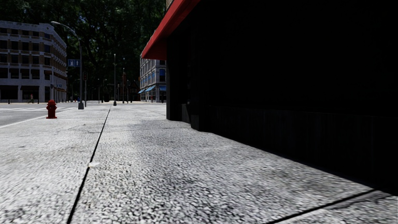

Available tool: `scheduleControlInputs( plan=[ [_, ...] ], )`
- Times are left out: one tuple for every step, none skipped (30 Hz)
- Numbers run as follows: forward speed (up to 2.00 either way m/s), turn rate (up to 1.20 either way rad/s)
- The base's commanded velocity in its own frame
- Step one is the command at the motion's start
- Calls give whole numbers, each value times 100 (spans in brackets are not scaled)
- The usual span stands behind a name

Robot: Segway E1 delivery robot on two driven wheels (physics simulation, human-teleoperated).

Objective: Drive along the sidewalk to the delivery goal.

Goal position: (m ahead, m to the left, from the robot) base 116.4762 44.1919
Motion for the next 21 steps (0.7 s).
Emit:
scheduleControlInputs(
  plan=[
    [22, 0],
    [22, 0],
    [100, 0],
    [117, 0],
    [117, 0],
    [157, 0],
    [177, 0],
    [186, 0],
    [186, 0],
    [187, 0],
    [188, 0],
    [188, 0],
    [188, 0],
    [188, 0],
    [188, 6],
    [188, 10],
    [188, 18],
    [188, 18],
    [188, 27],
    [188, 40],
    [188, 40]
  ],
)
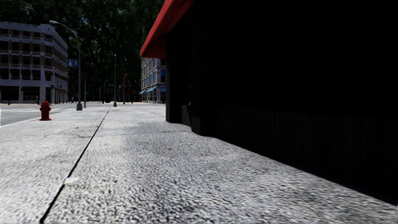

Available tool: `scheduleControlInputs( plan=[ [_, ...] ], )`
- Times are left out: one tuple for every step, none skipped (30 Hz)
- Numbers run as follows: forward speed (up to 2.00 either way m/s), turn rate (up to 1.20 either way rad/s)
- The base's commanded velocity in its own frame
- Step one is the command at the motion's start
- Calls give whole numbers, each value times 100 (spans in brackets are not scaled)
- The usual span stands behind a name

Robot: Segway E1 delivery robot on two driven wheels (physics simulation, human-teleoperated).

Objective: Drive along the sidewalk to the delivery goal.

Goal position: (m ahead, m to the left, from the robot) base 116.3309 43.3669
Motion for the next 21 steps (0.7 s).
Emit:
scheduleControlInputs(
  plan=[
    [188, 46],
    [188, 48],
    [188, 48],
    [188, 48],
    [188, 48],
    [188, 48],
    [188, 48],
    [188, 48],
    [189, 48],
    [189, 48],
    [189, 48],
    [189, 48],
    [189, 48],
    [189, 48],
    [189, 48],
    [189, 48],
    [189, 48],
    [189, 48],
    [189, 48],
    [190, 48],
    [191, 48]
  ],
)
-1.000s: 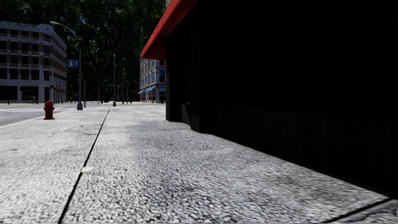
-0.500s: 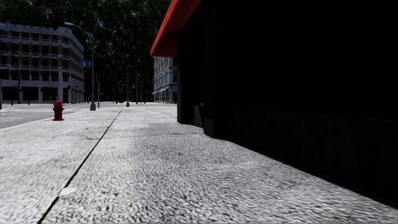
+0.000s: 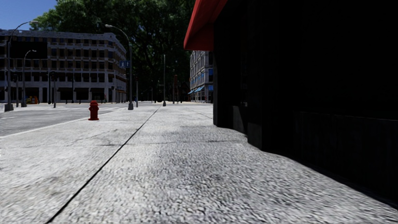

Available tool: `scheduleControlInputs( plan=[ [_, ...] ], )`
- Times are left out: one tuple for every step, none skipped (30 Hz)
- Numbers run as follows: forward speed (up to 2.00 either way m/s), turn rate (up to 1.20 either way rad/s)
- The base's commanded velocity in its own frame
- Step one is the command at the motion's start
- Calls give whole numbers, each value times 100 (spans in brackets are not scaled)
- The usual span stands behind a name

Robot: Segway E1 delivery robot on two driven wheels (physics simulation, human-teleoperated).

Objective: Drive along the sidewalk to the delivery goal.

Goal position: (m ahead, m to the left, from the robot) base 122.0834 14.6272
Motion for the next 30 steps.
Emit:
scheduleControlInputs(
  plan=[
    [191, 48],
    [191, 48],
    [191, 48],
    [191, 48],
    [191, 48],
    [191, 48],
    [191, 48],
    [192, 48],
    [200, 48],
    [200, 48],
    [200, 48],
    [200, 48],
    [200, 48],
    [200, 48],
    [200, 48],
    [200, 48],
    [200, 48],
    [200, 48],
    [200, 0],
    [200, 0],
    [200, 0],
    [200, 0],
    [200, 0],
    [200, 0],
    [200, 0],
    [200, 0],
    [200, 0],
    [200, 0],
    [200, 0],
    [200, 0]
  ],
)
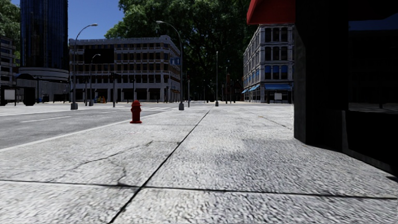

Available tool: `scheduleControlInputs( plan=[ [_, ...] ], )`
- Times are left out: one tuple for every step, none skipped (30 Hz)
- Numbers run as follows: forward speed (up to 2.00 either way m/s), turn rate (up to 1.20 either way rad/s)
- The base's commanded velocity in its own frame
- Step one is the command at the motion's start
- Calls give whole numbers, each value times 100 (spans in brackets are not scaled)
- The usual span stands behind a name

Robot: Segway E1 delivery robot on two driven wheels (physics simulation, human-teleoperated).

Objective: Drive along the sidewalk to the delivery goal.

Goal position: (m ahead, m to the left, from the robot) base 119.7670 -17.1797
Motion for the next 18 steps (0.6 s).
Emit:
scheduleControlInputs(
  plan=[
    [200, 0],
    [200, 0],
    [200, 0],
    [200, 0],
    [200, 0],
    [200, 0],
    [200, 0],
    [200, 0],
    [200, 0],
    [200, 0],
    [200, 0],
    [200, 0],
    [200, 0],
    [200, 0],
    [200, 0],
    [200, 0],
    [200, 0],
    [200, 0]
  ],
)
